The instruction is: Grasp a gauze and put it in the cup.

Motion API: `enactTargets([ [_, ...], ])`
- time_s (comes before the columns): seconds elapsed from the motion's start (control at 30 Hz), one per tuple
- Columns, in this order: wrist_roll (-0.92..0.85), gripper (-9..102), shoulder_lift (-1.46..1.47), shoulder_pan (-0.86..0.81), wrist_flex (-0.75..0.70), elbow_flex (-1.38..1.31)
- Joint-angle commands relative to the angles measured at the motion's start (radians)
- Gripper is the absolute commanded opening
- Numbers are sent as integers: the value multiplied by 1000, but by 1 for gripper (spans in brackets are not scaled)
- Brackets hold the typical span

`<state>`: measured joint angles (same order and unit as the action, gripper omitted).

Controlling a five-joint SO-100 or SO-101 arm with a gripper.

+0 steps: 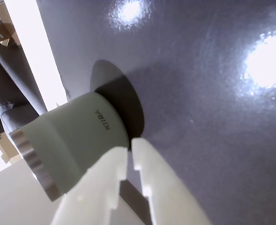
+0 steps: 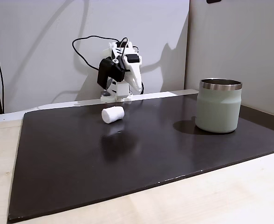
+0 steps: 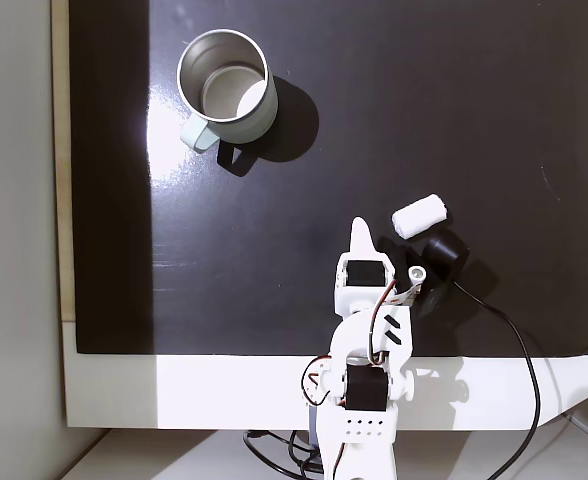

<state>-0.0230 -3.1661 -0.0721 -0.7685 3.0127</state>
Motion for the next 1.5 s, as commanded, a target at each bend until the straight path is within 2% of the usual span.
enactTargets([
  [0.0,-18,0,-12,-9,-14,-58],
  [0.13,-32,0,37,15,-89,-213],
  [0.3,-26,0,281,6,-196,-506],
  [0.57,-149,4,480,-44,-457,-831],
  [0.83,-422,11,801,-175,-715,-1104],
  [0.93,-517,17,950,-222,-784,-1193],
  [1.13,-635,30,1103,-245,-839,-1256],
  [1.47,-799,34,1310,-276,-890,-1267],
])
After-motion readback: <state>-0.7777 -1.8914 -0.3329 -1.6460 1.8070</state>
